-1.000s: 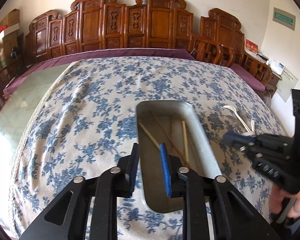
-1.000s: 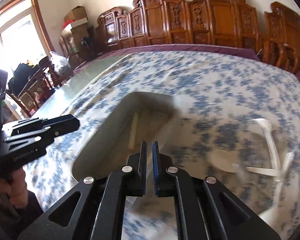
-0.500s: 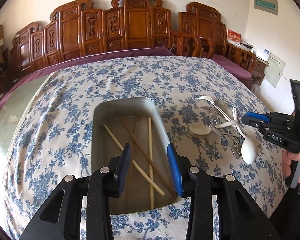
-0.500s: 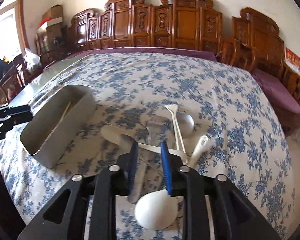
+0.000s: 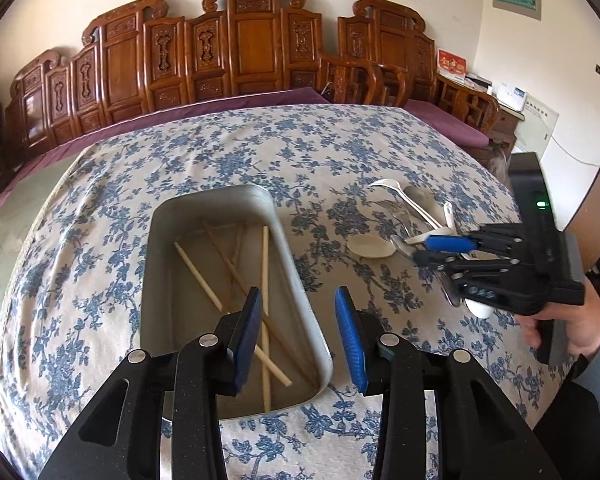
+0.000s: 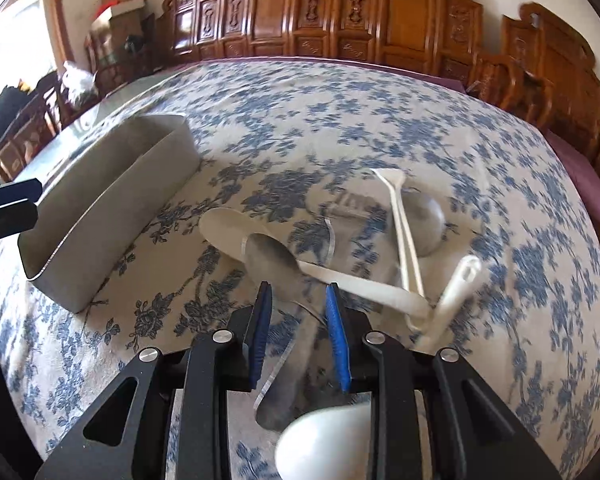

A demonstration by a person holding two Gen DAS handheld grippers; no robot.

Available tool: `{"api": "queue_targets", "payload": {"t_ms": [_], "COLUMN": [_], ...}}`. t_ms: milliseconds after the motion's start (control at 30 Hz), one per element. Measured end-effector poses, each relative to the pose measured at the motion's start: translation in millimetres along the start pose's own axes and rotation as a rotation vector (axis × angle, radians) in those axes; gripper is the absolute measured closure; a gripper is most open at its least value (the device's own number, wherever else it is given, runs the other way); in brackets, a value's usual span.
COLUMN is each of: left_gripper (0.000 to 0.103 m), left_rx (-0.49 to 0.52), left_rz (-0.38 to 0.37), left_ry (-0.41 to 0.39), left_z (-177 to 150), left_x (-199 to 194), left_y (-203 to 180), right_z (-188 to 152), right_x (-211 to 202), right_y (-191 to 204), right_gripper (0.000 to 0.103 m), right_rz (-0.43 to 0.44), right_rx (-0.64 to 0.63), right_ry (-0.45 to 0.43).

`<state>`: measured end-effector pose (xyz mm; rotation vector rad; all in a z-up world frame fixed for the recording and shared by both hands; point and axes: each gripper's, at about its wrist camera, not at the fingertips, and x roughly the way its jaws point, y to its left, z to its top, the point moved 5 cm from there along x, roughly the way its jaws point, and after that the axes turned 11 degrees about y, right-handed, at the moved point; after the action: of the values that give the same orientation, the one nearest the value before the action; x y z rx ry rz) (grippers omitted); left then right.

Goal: Organize utensils

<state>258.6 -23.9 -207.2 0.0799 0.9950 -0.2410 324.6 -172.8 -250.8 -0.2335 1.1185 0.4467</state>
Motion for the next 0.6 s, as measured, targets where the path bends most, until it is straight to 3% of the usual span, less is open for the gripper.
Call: {"api": "queue_targets", "payload": {"t_ms": [200,267,300,367,400,433,600], "left_gripper": [0.067,0.067,0.067,0.067,0.067,0.067,0.067], "left_rx": [0.006,0.003,0.001,0.001,0.002,0.006,0.019], "left_rz": [0.000,0.001,0.002,0.001,0.002,0.005,0.010], "left_ry": [0.006,0.006,0.006,0.007,0.006,0.005,-0.002], "left_z": [-2,-3,-3,-3,-4,-4,-3], "left_x": [1,1,1,1,0,0,-3], "left_y": [-3,-4,-4,-4,-5,-6,-14], "right_z": [9,10,10,10,10,10,11], "right_x": [9,10,10,9,6,2,-9], "right_y": [10,10,8,3,0,-2,-17], "right_gripper": [0.060,0.066,0.075,0.079,0.091,0.097,0.101], "right_rz": [-0.042,-0.077,-0.106,-0.084,-0.075,-0.084,-0.045], "right_rx": [-0.035,-0.047,-0.041,-0.019,-0.010,-0.005,0.061], "right_ry": [0.004,-0.001,-0.005,-0.006,-0.017,-0.030,-0.058]}}
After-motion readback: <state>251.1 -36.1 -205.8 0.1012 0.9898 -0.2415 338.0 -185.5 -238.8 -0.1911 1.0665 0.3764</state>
